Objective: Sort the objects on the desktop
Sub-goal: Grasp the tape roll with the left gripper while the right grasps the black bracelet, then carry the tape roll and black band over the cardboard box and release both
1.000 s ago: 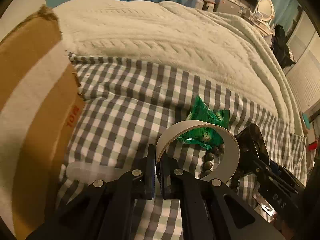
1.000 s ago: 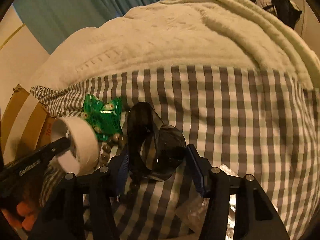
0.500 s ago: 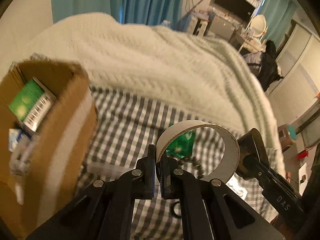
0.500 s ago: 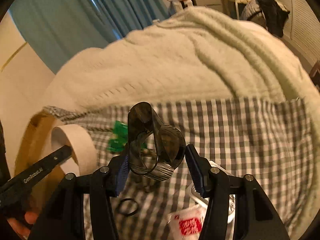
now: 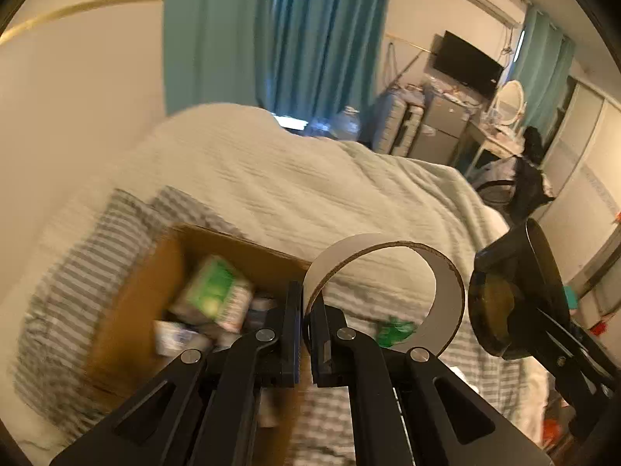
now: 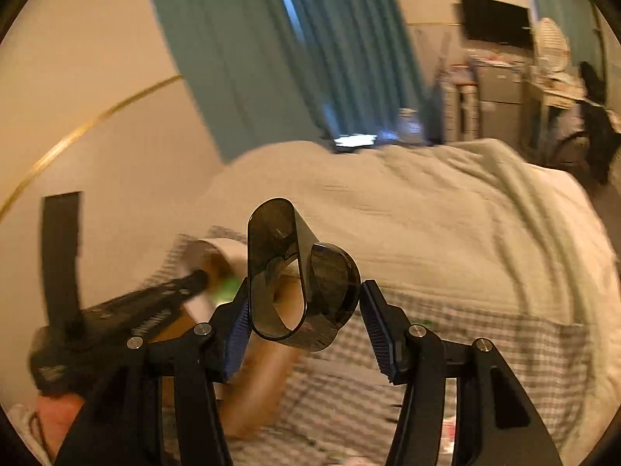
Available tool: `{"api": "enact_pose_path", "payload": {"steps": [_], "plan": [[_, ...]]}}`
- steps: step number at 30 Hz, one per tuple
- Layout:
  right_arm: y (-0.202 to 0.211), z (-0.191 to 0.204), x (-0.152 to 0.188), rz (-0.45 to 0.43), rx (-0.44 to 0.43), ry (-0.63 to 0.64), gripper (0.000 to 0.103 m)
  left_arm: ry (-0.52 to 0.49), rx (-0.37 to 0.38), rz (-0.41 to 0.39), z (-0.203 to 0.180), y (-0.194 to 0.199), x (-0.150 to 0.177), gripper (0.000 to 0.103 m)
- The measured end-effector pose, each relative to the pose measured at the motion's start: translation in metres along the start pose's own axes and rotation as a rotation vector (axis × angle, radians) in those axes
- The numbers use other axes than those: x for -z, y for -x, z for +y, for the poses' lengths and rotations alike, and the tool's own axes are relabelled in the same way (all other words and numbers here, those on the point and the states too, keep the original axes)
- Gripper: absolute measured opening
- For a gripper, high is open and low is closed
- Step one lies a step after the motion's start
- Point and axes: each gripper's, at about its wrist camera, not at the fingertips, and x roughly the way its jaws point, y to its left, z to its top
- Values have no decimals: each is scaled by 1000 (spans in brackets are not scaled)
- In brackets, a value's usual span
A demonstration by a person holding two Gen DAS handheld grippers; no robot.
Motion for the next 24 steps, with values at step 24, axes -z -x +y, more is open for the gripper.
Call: {"api": "enact_pose_path", "payload": {"steps": [24], "plan": [[-115,54,38,121,-79,-79,50,96,-127,128,126,-50,23,42]]}}
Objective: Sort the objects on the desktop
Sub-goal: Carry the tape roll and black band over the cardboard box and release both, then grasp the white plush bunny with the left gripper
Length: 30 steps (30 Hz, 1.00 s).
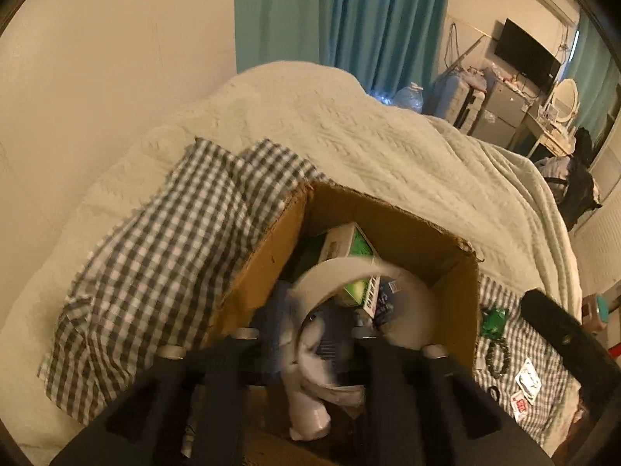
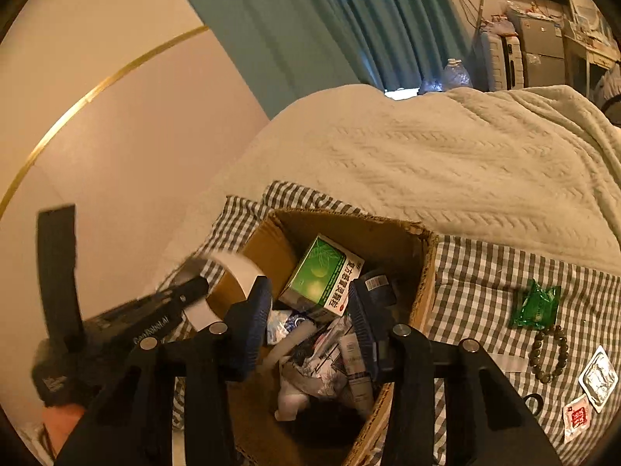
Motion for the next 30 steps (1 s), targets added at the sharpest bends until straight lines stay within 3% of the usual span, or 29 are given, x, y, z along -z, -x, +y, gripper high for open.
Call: {"api": "enact_pose_path", "payload": {"steps": [1,2,9,15,18,22,25,30], "plan": [[3,-5,-1,-7,13,-1,53,9,3,2,1,0,1,63],[4,-10,-4,-13,22,-3,56,23,3,-15,-1,4,3,70],[58,-60,-5,-68,135,-29,64,18,52,-45,-40,25,15,75],[114,-117,8,-108,243,-67,71,-8,166,-37,-103,40,44,78],[133,-141,21,-99,311,-55,71,-36,199,-33,-135,41,71,78],[143,-173,43,-63,369,-70,71,-97,201,31,-169,27,113,78],[143,-194,63,-29,380,-92,71,-64,223,96,-179,11,147,78],[130,-210,96,37,425,-71,71,-38,182,160,-186,-12,198,78]]}}
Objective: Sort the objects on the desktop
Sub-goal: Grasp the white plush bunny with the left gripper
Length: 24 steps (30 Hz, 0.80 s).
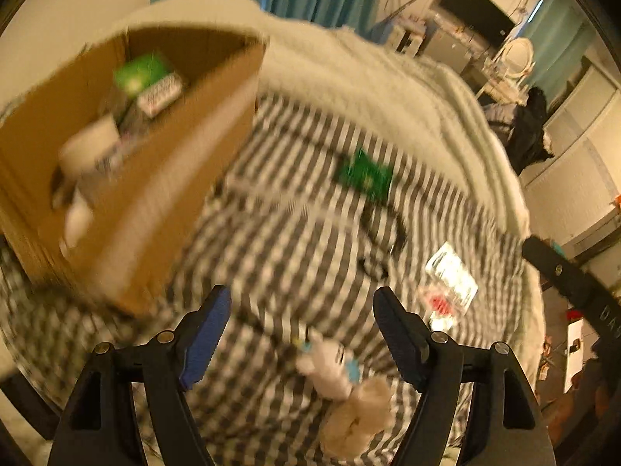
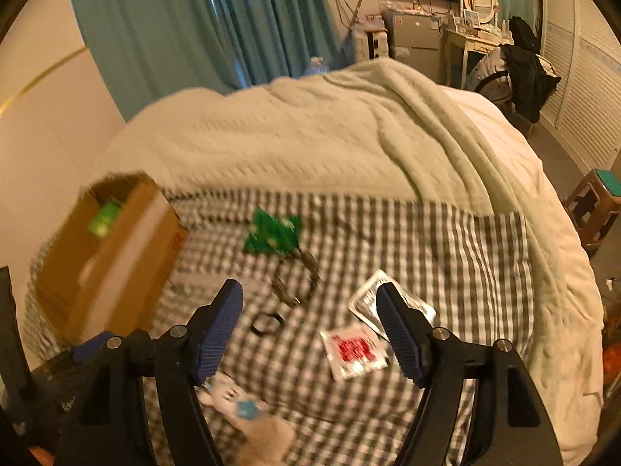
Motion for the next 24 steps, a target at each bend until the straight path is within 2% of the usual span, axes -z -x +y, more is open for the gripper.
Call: {"api": "enact_pose_path", "payload": {"steps": [6,9,12,15,18,24], "plan": [[-42,-15,38,71,-11,13,71,80,19,91,7,-35,49,78],[-59,-20,51,111,-3,11,71,69,5,128,7,-48,63,78],[-74,-24,58,140,-7,4,71,26,-1,131,2,-55,67,78],[-91,-31,64,166,27,-10,71,-6,-4,136,-5,-60,68,78],[-106,-39,66,185,13,-58,71,-7,22,139,-7,-66,72,78],[-128,-44,68,185,8,-64,72,-20,62,156,-17,-75,74,78]]}}
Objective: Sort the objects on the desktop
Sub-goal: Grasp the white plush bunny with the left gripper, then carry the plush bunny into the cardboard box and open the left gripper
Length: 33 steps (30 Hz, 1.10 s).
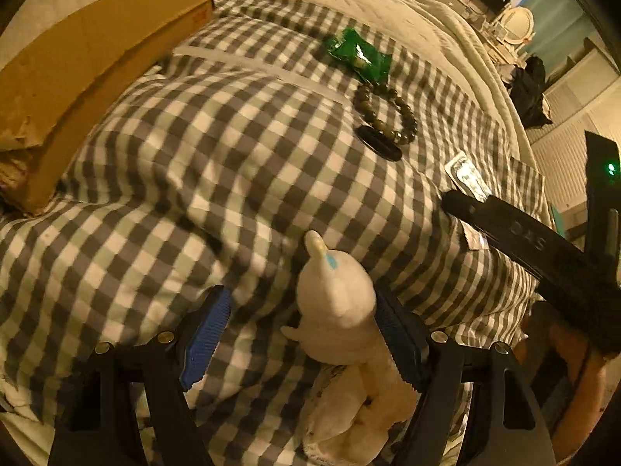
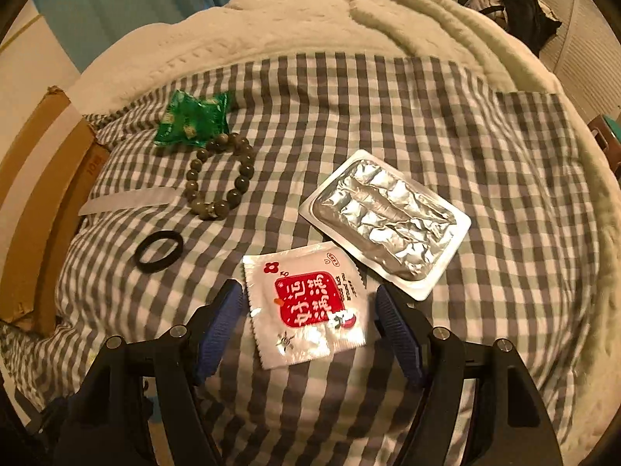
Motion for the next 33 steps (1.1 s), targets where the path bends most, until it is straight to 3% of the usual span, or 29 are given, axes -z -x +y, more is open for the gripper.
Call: {"api": "enact_pose_path", "payload": {"steps": [3,5,6,7,10,11,12,23,27,33], "plan": [[-6,0,1,-6,-8,3,74,-13,1,7,-7,-4,1,77],[-7,3,2,-5,-6,21,71,-36,13,6,-11,-5,2,60],[-7,5,2,-1,-18,33,63,-48,30,6,-14,-5,2,53],[-6,5,2,-2,-30,39,50,-61,58,11,-18,-4,2,40],[-4,10,1,-11,-34,70,40,-125,27,-2,-30,-3,4,40],[-1,11,2,-16,-41,82,13,-153,14,-8,-34,-3,5,40],[1,12,3,-16,-31,92,2,-164,4,-9,-36,-3,6,40],[62,21,3,-88,-91,109,2,-73,16,-82,-23,41,-18,40],[114,48,-13,-177,-122,169,2,-58,19,-122,-16,76,-48,40],[183,107,-50,-281,-217,272,2,-97,-11,-265,1,165,-112,40]]}}
